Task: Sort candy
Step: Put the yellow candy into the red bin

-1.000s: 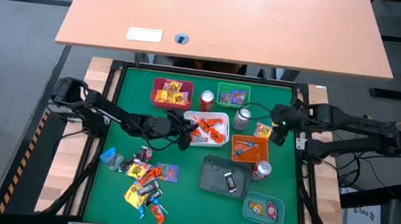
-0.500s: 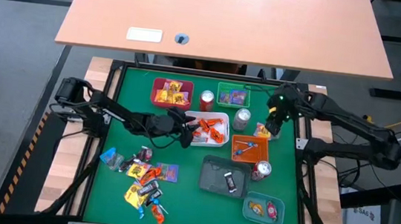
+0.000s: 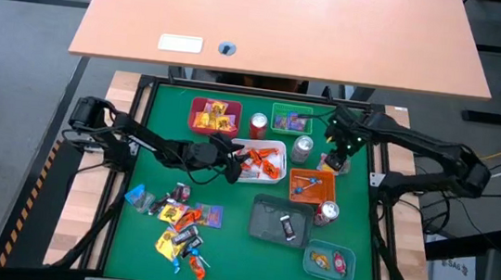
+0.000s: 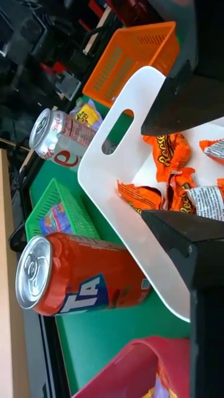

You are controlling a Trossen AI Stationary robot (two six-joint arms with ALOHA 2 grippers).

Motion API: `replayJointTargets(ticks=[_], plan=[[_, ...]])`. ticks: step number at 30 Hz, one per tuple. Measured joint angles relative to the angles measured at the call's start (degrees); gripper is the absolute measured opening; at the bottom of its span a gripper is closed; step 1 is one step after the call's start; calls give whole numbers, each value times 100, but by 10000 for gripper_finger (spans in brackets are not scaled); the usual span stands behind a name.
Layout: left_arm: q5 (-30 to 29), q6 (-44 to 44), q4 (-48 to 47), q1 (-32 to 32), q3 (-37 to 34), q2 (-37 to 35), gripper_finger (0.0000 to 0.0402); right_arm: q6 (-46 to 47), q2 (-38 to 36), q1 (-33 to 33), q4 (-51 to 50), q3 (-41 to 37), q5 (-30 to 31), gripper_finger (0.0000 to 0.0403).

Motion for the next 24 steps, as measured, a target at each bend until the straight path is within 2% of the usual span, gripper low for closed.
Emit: replayJointTargets(ticks=[15,24], plan=[[0,-6,-1,0,0,-2,194,2,1245,2,420,0,-41,179],[0,-6,1,0,0,-2,194,2,1742,2,542,2,584,176]])
